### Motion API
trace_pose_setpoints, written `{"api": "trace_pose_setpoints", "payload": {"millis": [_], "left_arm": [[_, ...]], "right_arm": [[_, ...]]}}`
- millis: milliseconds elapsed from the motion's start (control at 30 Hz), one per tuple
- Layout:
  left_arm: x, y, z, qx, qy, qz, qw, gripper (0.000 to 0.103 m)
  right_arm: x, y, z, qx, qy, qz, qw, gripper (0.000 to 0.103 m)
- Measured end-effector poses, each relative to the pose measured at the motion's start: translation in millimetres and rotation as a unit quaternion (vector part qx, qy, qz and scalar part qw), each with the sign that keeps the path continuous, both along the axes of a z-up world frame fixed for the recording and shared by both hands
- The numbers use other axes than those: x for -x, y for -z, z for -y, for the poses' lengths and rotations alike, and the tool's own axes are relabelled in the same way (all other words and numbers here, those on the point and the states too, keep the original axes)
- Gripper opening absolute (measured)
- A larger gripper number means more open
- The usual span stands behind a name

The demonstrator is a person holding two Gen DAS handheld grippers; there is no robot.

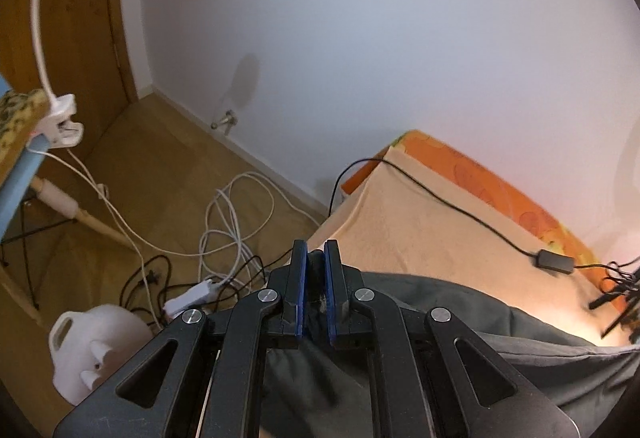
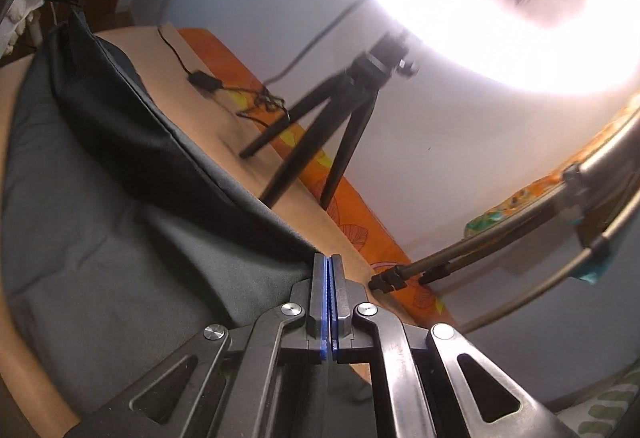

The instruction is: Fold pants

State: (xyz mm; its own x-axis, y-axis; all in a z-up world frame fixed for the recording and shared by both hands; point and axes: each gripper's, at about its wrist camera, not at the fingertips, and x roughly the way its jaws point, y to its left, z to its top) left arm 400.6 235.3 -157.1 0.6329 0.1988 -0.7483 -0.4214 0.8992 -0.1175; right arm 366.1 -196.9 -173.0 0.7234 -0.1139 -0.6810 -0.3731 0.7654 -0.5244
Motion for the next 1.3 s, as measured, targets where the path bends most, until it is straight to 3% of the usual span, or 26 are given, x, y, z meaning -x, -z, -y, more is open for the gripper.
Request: {"api": "trace_pose_setpoints", "payload": {"millis": [133, 233, 367, 433, 533, 567, 667, 900, 1100, 1200, 1300], "left_arm": [[-16, -1, -7, 0.014, 0.015, -0.002, 0.9998, 0.014], [-4, -21, -20, 0.005, 0.013, 0.029, 0.9995, 0.028], [17, -27, -39, 0.016, 0.033, 0.032, 0.9988, 0.028], [28, -18, -46, 0.038, 0.052, 0.022, 0.9977, 0.028], [39, 4, -44, 0.033, 0.07, -0.008, 0.997, 0.028], [42, 11, -43, 0.033, 0.073, -0.015, 0.9966, 0.028], [49, 31, -41, 0.06, 0.079, -0.022, 0.9948, 0.028], [47, 43, -38, 0.084, 0.074, -0.013, 0.9937, 0.029], [54, 46, -39, 0.105, 0.068, 0.007, 0.9922, 0.03], [56, 46, -35, 0.101, 0.074, 0.012, 0.9921, 0.049], [55, 46, -27, 0.078, 0.083, 0.008, 0.9935, 0.051]], "right_arm": [[-17, 19, 1, 0.015, 0.012, -0.003, 1.0, 0.0], [-32, 29, 5, 0.02, 0.029, -0.004, 0.999, 0.0], [-47, 40, 7, 0.04, 0.043, 0.004, 0.998, 0.0], [-53, 45, 7, 0.038, 0.049, 0.0, 0.998, 0.0], [-58, 52, 6, 0.034, 0.052, -0.013, 0.998, 0.0], [-58, 53, 5, 0.038, 0.05, -0.012, 0.998, 0.002], [-47, 43, -1, 0.043, 0.04, 0.0, 0.998, 0.04], [-10, 2, -21, -0.017, -0.002, -0.009, 1.0, 0.046], [12, -10, -78, -0.032, -0.07, -0.02, 0.997, 0.053], [7, -24, -117, -0.064, -0.107, -0.025, 0.992, 0.058], [-8, -32, -157, -0.099, -0.139, -0.039, 0.985, 0.059]]}}
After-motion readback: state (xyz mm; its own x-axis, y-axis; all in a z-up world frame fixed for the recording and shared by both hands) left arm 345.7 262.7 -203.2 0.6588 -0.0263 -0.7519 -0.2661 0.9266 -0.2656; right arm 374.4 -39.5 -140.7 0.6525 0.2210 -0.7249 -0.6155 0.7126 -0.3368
